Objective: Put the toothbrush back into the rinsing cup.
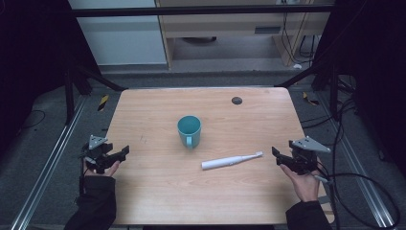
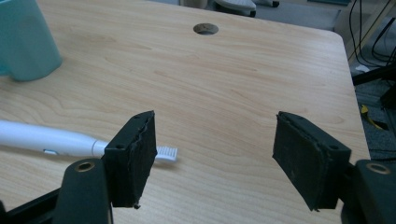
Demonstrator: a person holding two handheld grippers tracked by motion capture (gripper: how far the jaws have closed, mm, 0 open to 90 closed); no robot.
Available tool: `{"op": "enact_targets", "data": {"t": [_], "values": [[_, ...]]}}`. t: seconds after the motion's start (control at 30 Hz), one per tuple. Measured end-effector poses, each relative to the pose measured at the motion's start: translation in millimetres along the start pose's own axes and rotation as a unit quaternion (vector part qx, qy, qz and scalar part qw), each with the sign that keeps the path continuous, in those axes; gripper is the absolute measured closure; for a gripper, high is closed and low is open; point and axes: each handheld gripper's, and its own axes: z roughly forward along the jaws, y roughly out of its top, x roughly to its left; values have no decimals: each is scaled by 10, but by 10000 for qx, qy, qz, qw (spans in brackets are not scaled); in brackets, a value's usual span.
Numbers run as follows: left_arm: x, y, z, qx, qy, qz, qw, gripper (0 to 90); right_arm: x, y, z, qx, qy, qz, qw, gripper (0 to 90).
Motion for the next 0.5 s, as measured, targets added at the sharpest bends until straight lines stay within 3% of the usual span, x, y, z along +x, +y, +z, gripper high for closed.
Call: {"op": "enact_targets", "data": {"t": [0.27, 0.5], "values": [[15, -43, 45, 135, 78, -7, 9999, 297, 57, 9, -13, 161, 77, 35, 9998, 337], [-18, -23, 67, 193, 96, 66, 9997, 301, 148, 40, -18, 163, 351, -4, 9993, 420]]}}
